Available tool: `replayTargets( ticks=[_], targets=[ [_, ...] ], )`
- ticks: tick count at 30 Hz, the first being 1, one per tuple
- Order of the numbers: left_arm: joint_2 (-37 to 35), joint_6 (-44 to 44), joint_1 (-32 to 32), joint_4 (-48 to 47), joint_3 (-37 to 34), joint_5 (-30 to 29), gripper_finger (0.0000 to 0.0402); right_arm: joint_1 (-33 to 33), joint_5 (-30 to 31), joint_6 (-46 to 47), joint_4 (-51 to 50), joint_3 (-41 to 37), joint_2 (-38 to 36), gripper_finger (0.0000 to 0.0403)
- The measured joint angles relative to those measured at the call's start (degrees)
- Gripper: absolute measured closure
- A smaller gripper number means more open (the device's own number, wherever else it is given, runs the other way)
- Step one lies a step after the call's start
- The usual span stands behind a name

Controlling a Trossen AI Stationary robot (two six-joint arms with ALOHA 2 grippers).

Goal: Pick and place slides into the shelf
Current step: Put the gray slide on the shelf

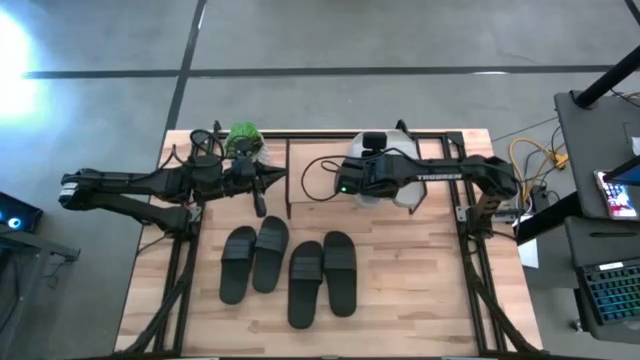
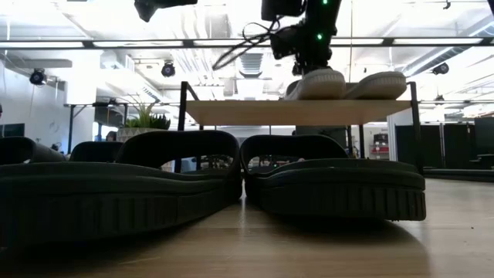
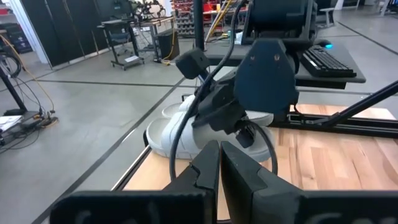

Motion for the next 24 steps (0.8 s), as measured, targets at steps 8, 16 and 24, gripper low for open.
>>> replayTargets(
  ticks=[8, 16, 24],
  targets=[
    [-0.09, -0.23, -0.02, 0.00, -0.07, 0.01, 0.0402, -0.89, 2.81, 0.42, -0.28, -0.78, -0.49, 0.0390],
    [-0.09, -0.24, -0.02, 0.04, -0.02, 0.02, 0.0402, -1.32, 3.93, -0.08, -1.07, -0.77, -2.56, 0.0390],
    [-0.11, -0.24, -0.02, 0.06, 0.04, 0.00, 0.0402, -1.30, -0.16, -0.73, -1.88, -0.86, -2.67, 0.0390]
  ],
)
